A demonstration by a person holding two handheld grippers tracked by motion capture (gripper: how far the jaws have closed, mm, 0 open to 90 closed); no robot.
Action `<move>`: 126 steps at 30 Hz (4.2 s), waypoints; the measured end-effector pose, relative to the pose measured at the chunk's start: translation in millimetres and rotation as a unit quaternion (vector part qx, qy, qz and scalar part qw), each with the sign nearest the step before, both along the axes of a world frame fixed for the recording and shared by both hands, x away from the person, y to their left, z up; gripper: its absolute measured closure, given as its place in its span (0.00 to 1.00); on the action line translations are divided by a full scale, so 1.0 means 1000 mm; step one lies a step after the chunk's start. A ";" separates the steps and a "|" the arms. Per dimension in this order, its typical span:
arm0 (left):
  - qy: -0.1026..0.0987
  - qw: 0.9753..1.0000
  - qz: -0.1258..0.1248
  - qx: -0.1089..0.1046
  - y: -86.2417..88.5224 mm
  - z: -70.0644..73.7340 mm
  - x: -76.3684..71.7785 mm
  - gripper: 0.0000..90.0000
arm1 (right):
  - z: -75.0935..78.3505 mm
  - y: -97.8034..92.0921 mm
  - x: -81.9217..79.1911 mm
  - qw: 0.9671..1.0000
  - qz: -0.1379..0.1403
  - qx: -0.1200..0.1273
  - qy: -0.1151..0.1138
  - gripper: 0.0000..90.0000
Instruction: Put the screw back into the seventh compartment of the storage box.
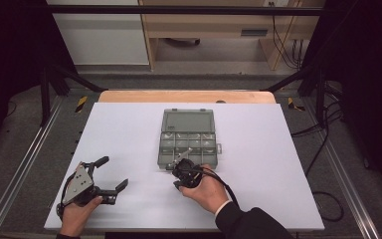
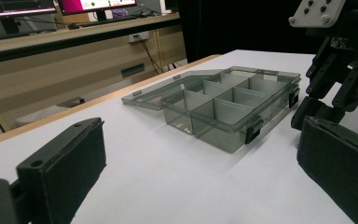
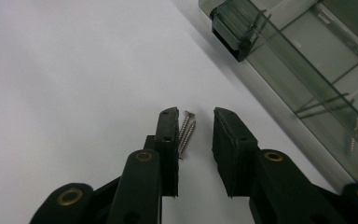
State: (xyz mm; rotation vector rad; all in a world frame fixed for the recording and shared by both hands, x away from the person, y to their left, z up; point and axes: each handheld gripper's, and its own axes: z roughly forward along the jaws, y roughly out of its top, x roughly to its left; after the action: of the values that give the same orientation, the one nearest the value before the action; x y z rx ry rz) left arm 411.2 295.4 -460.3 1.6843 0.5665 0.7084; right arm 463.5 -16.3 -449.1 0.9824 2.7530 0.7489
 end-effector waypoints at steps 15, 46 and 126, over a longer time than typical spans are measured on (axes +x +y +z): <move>0.000 1.000 0.000 0.000 0.000 0.000 0.000 0.01 | -0.004 0.002 0.002 1.000 0.000 -0.014 0.006 0.83; 0.000 1.000 -0.001 -0.001 0.000 0.000 0.000 0.01 | 0.005 -0.013 0.006 1.000 -0.011 -0.002 0.000 0.97; 0.001 1.000 -0.003 0.000 0.000 0.000 0.000 0.01 | 0.056 -0.033 0.013 0.996 -0.031 0.007 -0.079 0.12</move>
State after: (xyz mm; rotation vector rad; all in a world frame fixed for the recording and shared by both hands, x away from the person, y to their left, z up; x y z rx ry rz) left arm 411.3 295.2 -460.7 1.6860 0.5623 0.7014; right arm 476.2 -49.0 -393.1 0.9624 2.5746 0.8006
